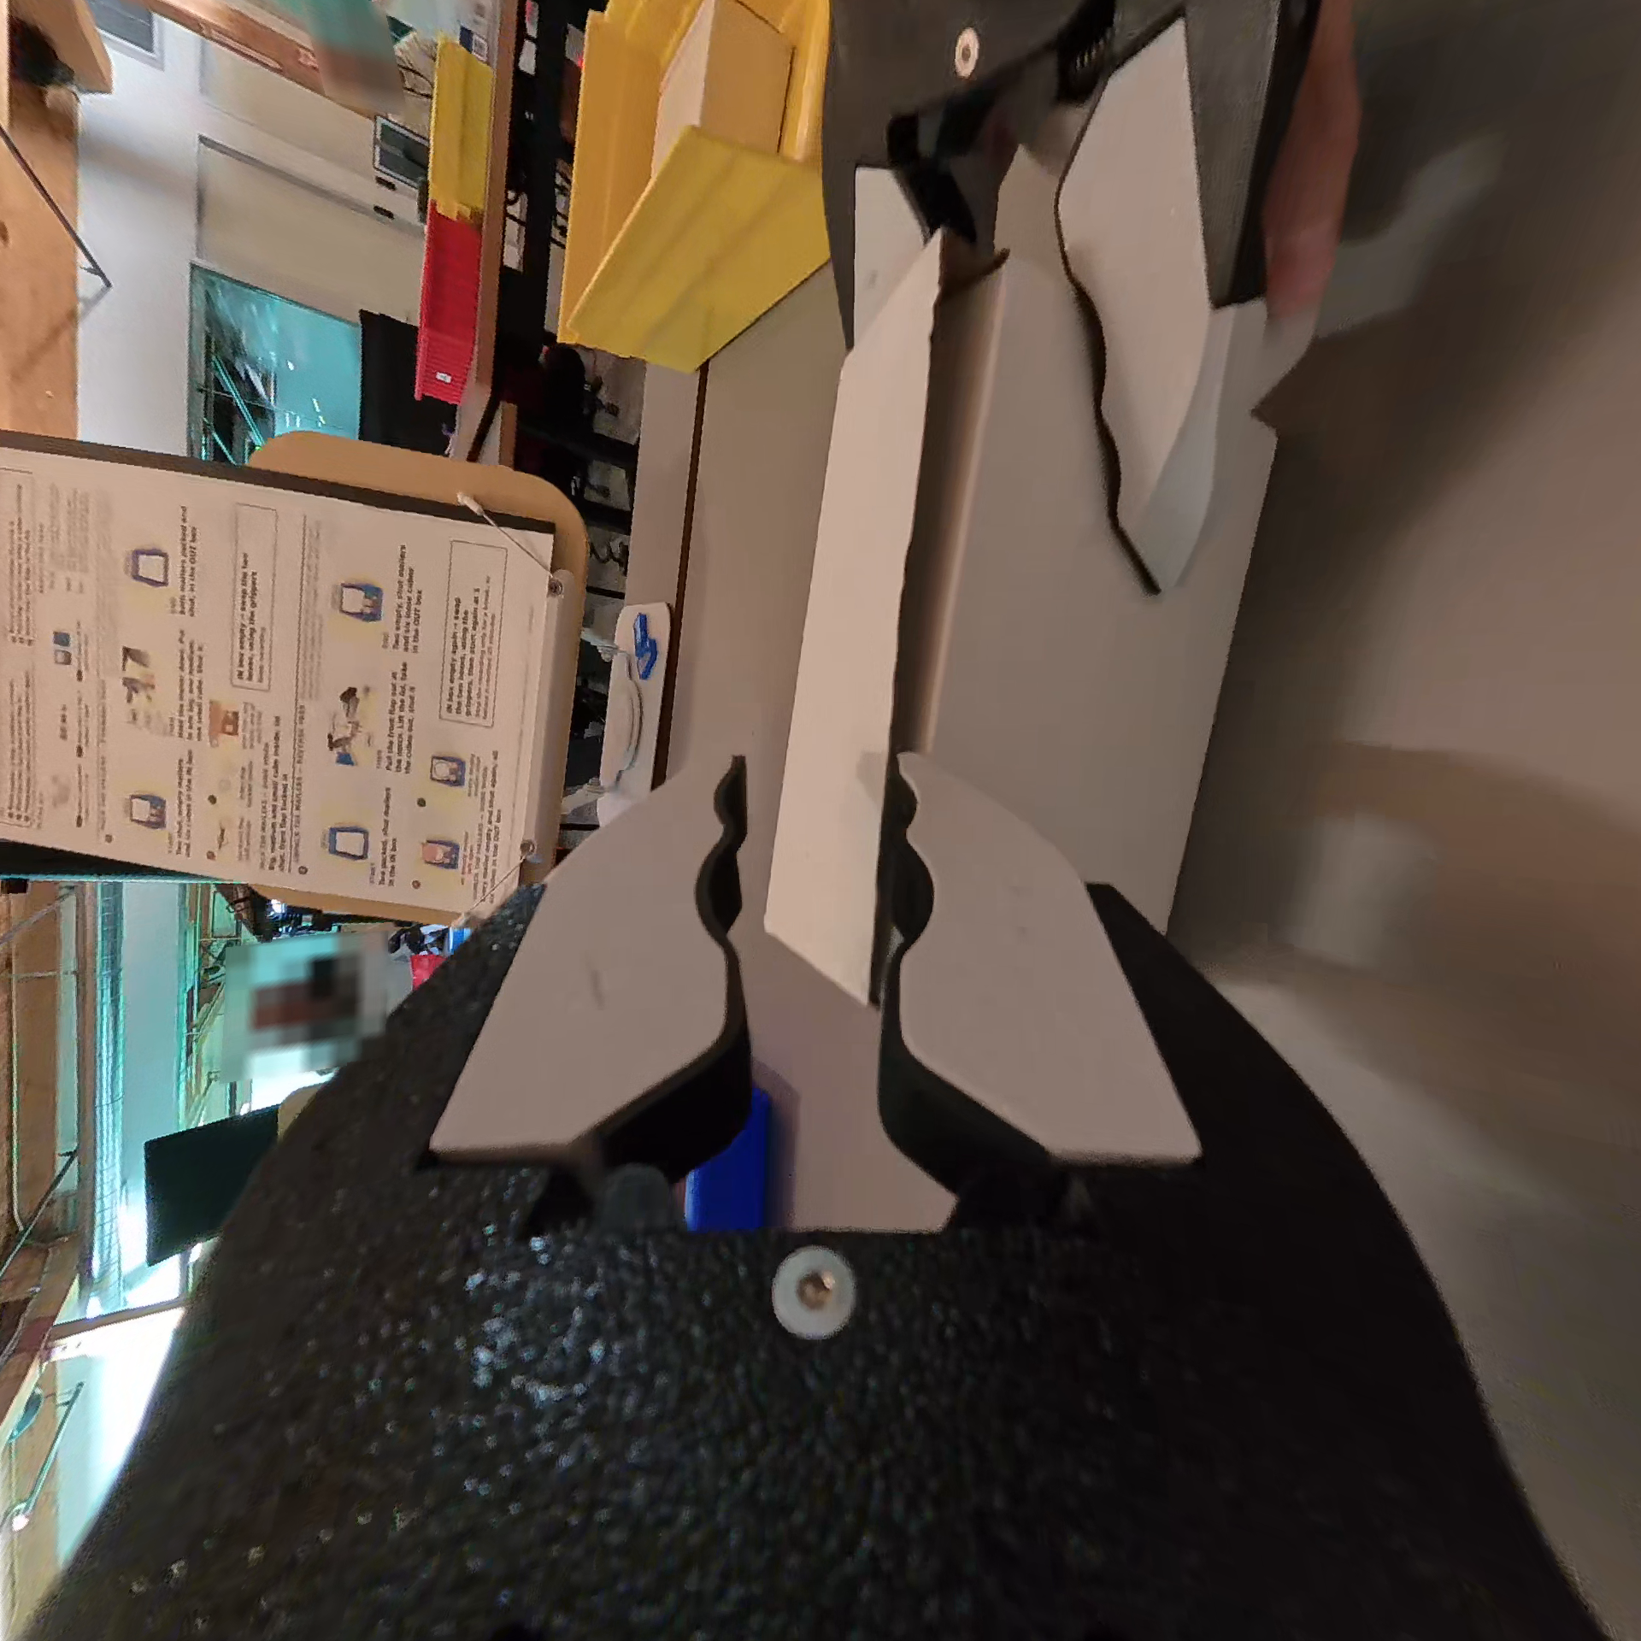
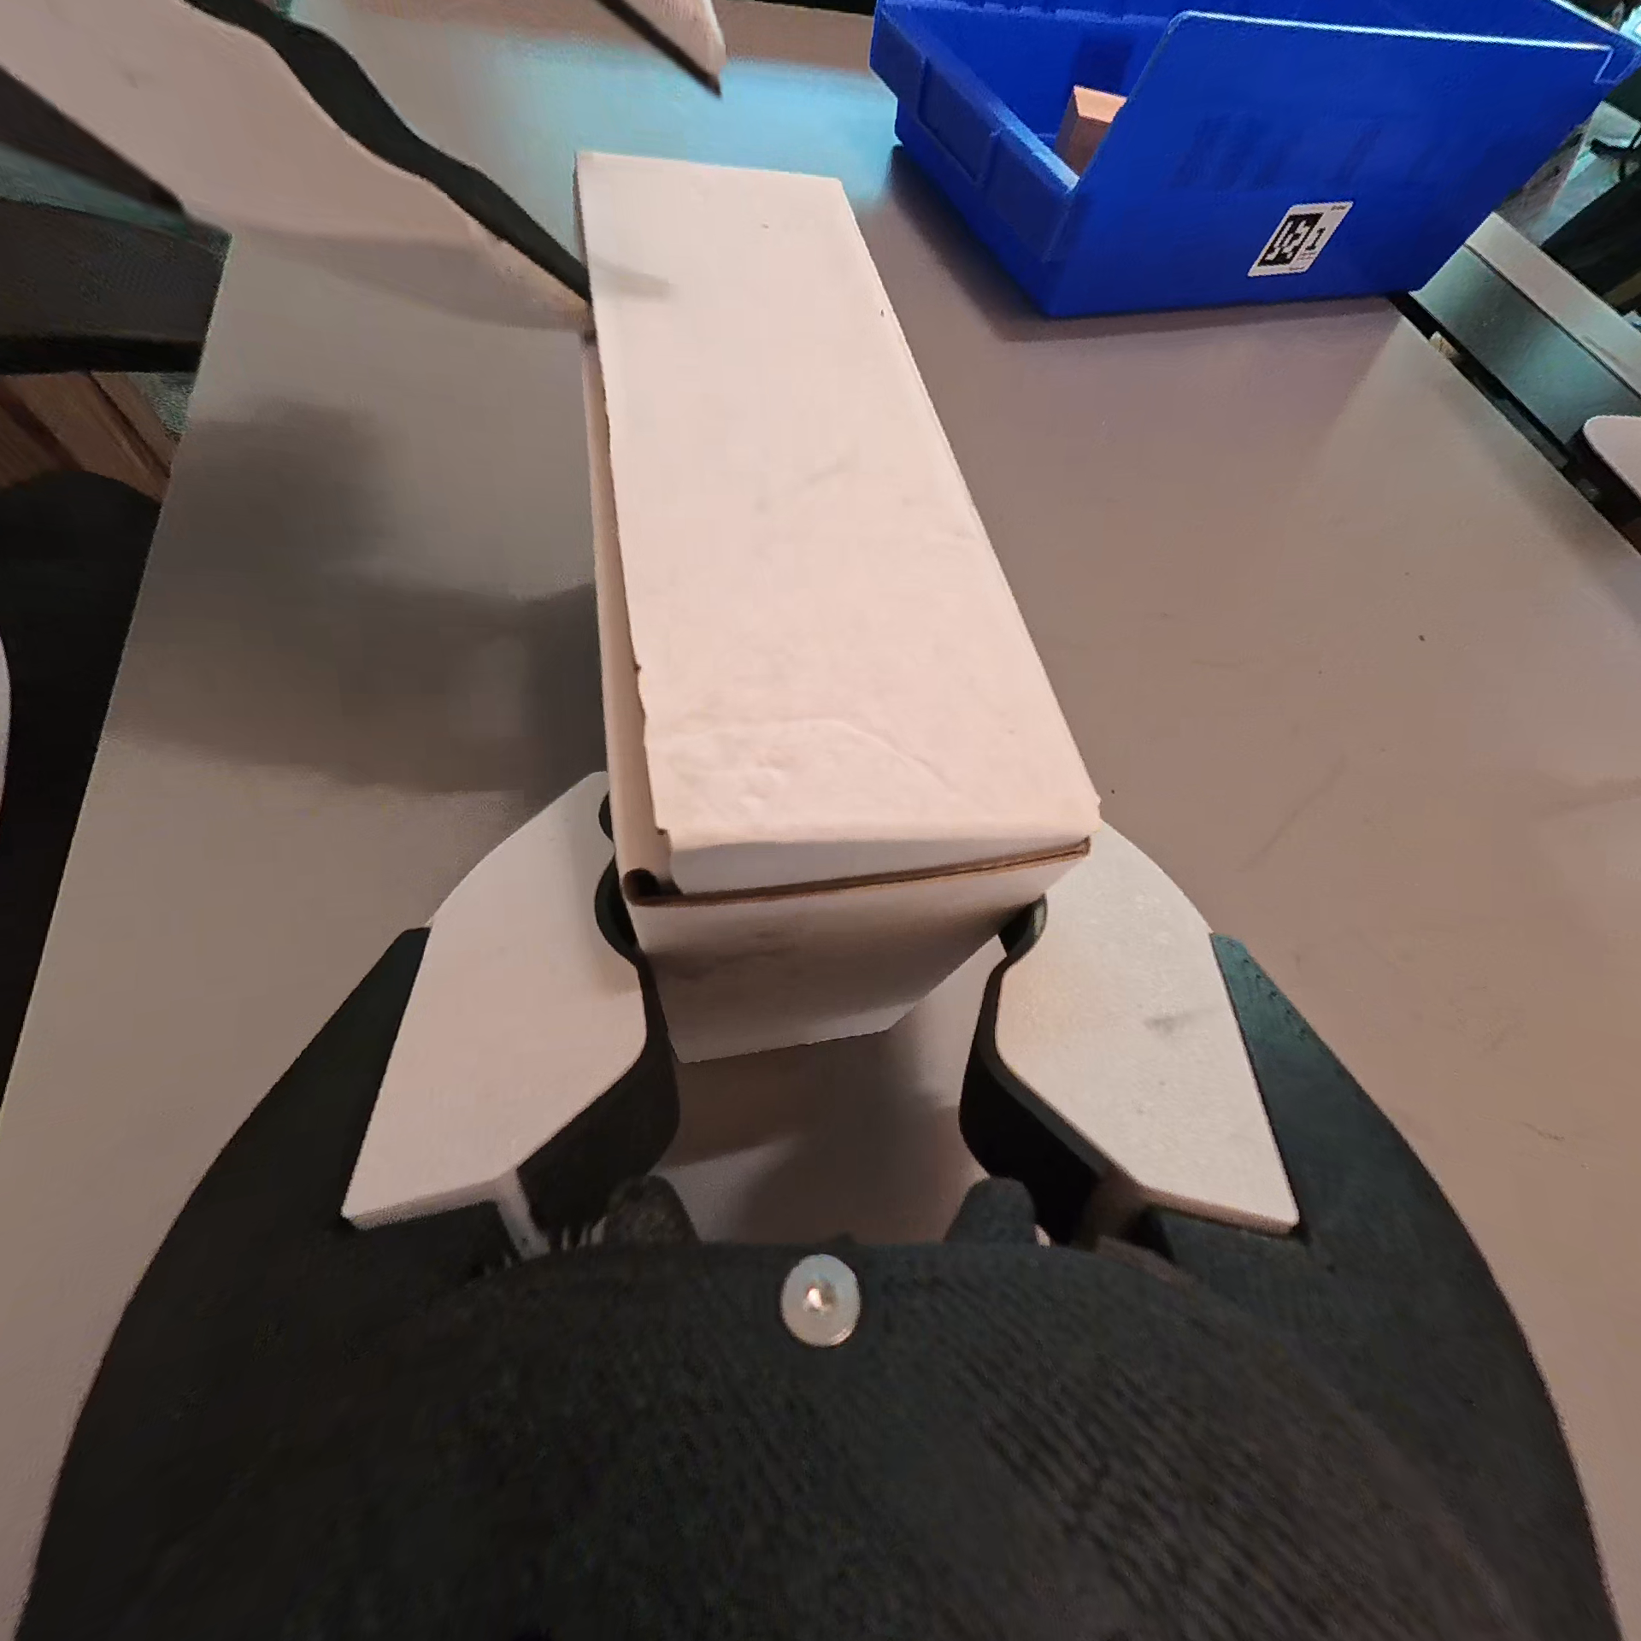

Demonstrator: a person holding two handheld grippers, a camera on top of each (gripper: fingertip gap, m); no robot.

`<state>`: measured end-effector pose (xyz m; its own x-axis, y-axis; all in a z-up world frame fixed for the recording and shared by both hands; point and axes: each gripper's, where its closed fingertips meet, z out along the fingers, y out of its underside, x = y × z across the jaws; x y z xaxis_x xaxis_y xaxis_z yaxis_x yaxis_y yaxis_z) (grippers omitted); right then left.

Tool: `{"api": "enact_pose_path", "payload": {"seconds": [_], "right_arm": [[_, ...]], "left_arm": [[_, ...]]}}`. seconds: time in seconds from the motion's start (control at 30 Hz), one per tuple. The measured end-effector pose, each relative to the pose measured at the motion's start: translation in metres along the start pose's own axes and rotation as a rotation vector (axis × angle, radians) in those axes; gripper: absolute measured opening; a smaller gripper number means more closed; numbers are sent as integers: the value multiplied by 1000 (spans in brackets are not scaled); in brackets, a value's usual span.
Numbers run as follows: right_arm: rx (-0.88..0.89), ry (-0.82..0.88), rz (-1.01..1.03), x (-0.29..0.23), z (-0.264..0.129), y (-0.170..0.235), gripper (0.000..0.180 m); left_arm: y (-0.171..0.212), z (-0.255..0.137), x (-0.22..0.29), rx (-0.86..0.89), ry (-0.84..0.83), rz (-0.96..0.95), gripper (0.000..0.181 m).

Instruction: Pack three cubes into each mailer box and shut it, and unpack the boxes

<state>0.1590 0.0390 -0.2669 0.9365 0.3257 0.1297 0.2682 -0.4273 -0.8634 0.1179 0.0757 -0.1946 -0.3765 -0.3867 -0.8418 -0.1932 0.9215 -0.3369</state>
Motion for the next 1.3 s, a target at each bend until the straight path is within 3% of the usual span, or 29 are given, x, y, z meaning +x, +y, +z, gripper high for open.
{"api": "enact_pose_path", "payload": {"seconds": [0.13,0.27,0.53,0.63,0.7,0.77,0.93,1.13,1.23,1.3], "right_arm": [[-4,-11,-5,-2,0,0,81],[-33,-4,-19,-2,-1,2,81],[-37,-5,-16,-5,3,0,81],[-57,7,-94,-5,-1,6,84],[-95,20,-106,-1,-10,14,93],[-26,44,-52,8,-27,3,95],[183,127,-32,19,-68,-42,91],[100,135,-223,-7,-45,-74,87],[15,128,-287,-11,-29,-83,74],[-85,135,-331,-6,-19,-79,69]], "left_arm": [[4,-1,-4,2,2,10,25],[-3,-1,-15,23,-120,43,16],[9,-5,-7,36,-88,-31,32],[9,-17,-3,116,-1,-197,54],[12,-21,8,174,141,-388,72],[24,-19,12,238,242,-583,89],[45,-3,22,395,489,-932,98],[43,28,44,344,611,-857,98],[36,36,53,338,641,-816,97],[33,42,56,351,628,-791,86]]}}
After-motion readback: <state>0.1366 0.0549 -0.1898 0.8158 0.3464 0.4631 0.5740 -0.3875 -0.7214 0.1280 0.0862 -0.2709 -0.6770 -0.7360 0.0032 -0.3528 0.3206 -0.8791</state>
